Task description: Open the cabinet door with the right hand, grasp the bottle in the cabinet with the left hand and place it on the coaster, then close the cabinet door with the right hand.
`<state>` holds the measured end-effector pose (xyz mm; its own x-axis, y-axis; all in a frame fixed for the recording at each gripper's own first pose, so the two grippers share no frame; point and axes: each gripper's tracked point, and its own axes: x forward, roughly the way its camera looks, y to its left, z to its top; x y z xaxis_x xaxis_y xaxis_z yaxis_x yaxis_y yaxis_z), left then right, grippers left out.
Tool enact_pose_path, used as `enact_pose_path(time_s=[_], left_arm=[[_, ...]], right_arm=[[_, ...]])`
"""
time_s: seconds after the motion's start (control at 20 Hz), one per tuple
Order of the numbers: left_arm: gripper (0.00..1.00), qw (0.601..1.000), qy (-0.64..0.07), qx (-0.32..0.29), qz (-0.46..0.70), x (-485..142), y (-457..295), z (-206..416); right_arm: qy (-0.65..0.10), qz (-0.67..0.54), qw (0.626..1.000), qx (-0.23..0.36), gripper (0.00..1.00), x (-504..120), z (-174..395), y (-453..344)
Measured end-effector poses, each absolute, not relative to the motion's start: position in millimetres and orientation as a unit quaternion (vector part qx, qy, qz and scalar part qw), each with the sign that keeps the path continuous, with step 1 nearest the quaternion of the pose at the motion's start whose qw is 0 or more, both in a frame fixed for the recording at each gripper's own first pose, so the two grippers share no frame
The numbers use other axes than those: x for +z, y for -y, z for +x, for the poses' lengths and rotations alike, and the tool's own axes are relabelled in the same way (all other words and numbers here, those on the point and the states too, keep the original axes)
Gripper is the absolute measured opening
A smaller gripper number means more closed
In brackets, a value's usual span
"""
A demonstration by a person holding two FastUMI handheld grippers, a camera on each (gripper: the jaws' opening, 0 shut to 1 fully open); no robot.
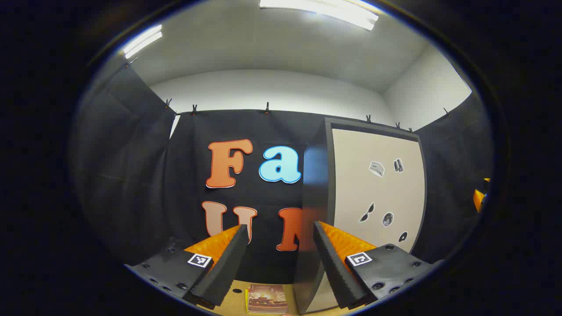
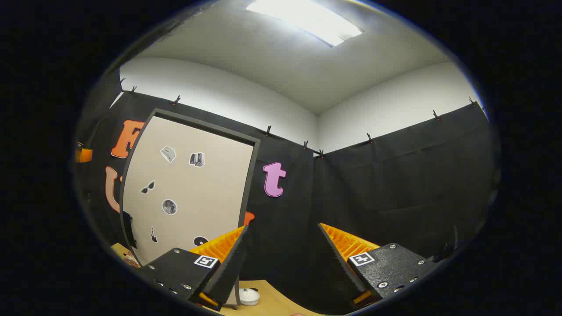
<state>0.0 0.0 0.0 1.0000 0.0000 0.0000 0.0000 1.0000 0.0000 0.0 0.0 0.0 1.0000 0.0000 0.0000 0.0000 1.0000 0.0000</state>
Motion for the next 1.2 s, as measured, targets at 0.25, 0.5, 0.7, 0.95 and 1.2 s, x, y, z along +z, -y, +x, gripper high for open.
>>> enact_pose_path(time_s=[0.25, 0.5, 0.7, 0.95, 1.2], left_arm=[[0.93, 1.000, 0.014, 0.003, 0.005, 16, 16, -3], [0.96, 1.000, 0.006, 0.020, 0.002, 23, 32, -17], [0.96, 0.999, -0.004, 0.050, 0.014, 26, 27, -29], [0.93, 0.997, 0.004, 0.079, 0.022, 37, 15, -52], [0.96, 0.993, 0.006, 0.103, 0.050, 50, 1, -72]], right_arm=[[0.012, 0.005, 1.000, 0.010, 0.93, 6, 1, 18], [0.020, 0.022, 0.999, 0.022, 0.93, -2, 3, 52], [0.023, 0.046, 0.997, 0.053, 0.93, -1, 3, 51], [0.027, 0.086, 0.990, 0.109, 0.93, 8, 8, 19], [0.006, 0.116, 0.978, 0.176, 0.93, 5, 14, -34]])
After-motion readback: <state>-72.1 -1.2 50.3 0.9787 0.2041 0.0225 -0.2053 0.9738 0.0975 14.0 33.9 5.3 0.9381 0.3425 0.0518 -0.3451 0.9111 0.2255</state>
